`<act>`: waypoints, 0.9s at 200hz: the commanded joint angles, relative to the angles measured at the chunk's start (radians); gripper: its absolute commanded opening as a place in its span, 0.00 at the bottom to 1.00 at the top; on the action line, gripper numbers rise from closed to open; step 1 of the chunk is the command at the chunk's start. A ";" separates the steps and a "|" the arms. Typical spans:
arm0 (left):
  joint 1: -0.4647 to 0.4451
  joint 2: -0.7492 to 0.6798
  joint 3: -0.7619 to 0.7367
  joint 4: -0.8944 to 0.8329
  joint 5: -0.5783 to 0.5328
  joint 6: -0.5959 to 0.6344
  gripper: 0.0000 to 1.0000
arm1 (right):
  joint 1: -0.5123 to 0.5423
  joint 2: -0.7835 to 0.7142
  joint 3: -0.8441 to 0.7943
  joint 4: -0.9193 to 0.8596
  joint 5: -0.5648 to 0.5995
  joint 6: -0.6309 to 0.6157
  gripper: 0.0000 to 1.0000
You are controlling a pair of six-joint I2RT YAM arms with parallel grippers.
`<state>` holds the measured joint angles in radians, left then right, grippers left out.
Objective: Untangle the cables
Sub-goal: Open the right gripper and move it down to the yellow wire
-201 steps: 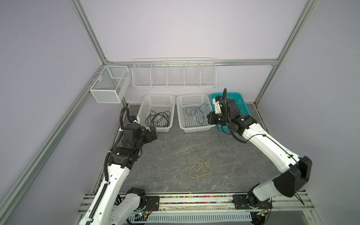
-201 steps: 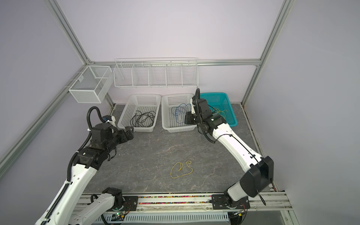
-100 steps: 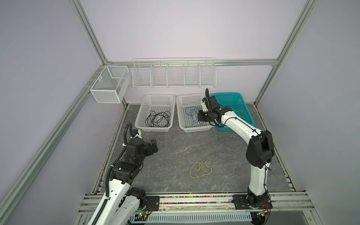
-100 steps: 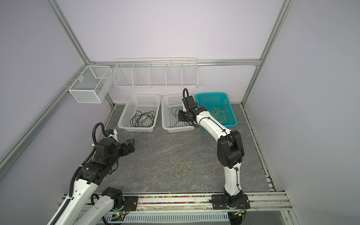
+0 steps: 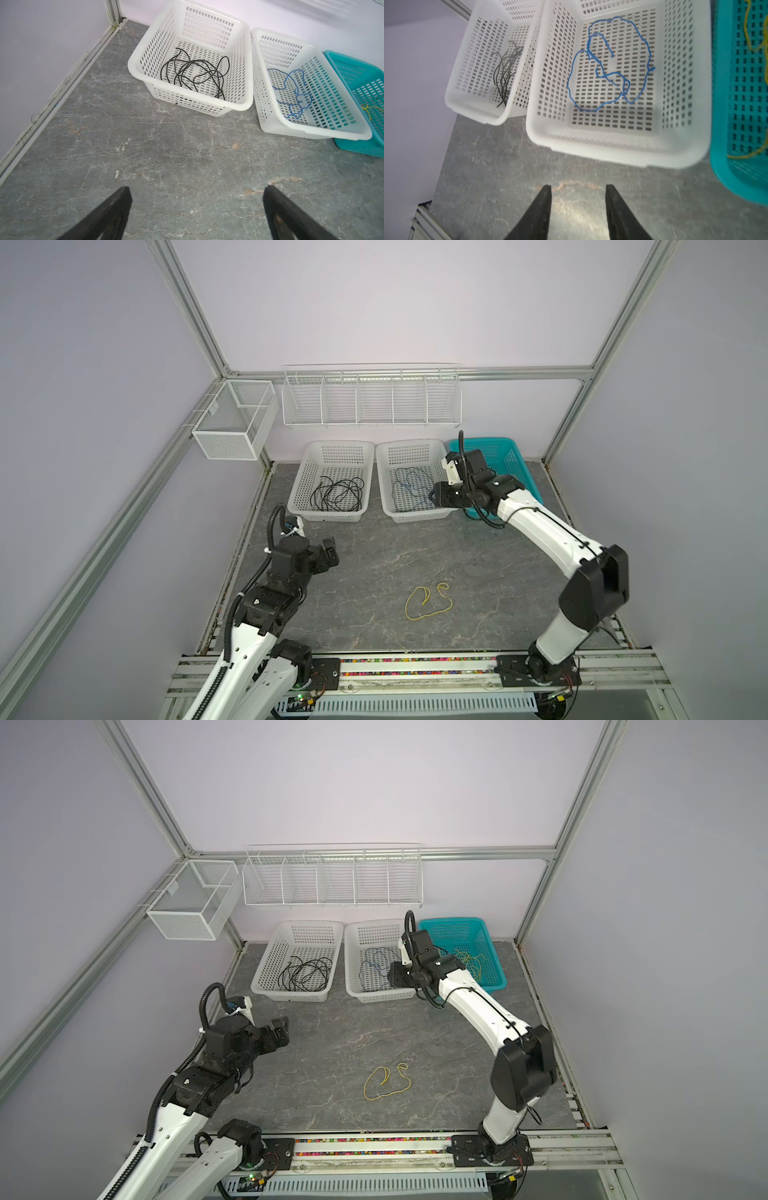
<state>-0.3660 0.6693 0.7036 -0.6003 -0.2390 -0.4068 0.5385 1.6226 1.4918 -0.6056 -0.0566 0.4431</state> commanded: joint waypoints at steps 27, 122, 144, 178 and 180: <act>-0.004 -0.014 0.005 0.000 0.003 0.011 1.00 | 0.152 -0.270 -0.400 0.011 0.105 0.072 0.50; -0.005 -0.016 0.003 0.000 0.010 0.009 1.00 | 0.323 -0.319 -0.779 0.204 0.144 0.204 0.51; -0.006 -0.017 0.001 0.000 0.009 0.010 1.00 | 0.327 -0.277 -0.782 0.239 0.133 0.195 0.47; -0.007 -0.016 0.000 0.001 0.009 0.010 1.00 | 0.327 -0.235 -0.773 0.259 0.147 0.177 0.42; -0.007 -0.016 0.000 0.002 0.009 0.010 1.00 | 0.327 -0.231 -0.771 0.259 0.149 0.176 0.42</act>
<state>-0.3679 0.6617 0.7036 -0.6003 -0.2348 -0.4068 0.8593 1.3659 0.7223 -0.3866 0.0750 0.6212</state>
